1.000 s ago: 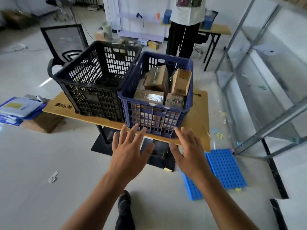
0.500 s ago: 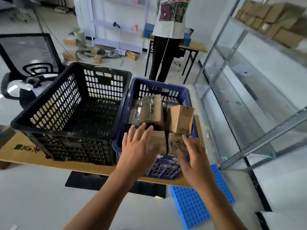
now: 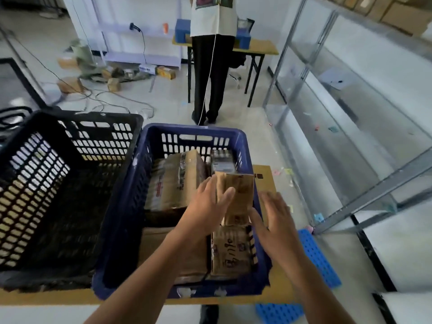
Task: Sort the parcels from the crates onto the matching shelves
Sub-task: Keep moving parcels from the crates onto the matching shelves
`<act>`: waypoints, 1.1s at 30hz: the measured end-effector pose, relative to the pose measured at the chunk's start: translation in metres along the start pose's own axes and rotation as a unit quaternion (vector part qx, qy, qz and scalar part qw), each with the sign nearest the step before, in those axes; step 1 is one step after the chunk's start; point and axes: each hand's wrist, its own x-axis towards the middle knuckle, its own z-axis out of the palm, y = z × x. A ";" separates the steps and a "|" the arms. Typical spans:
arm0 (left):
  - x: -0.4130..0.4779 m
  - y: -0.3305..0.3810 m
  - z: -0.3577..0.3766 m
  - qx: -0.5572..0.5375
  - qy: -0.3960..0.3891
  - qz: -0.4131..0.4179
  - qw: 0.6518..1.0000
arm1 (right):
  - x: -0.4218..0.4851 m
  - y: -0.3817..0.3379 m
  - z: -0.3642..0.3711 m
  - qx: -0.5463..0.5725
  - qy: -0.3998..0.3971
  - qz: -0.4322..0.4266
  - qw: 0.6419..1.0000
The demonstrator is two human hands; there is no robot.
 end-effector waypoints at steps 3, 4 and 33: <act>0.022 0.000 0.013 -0.056 -0.010 -0.051 0.997 | 0.026 0.006 0.005 0.039 -0.042 0.024 0.998; 0.028 -0.001 0.017 -0.078 -0.009 -0.068 0.995 | 0.033 0.007 0.007 0.051 -0.048 0.023 0.997; -0.167 -0.024 -0.043 -0.355 0.061 0.096 0.928 | -0.130 -0.109 0.011 0.275 0.043 -0.060 0.959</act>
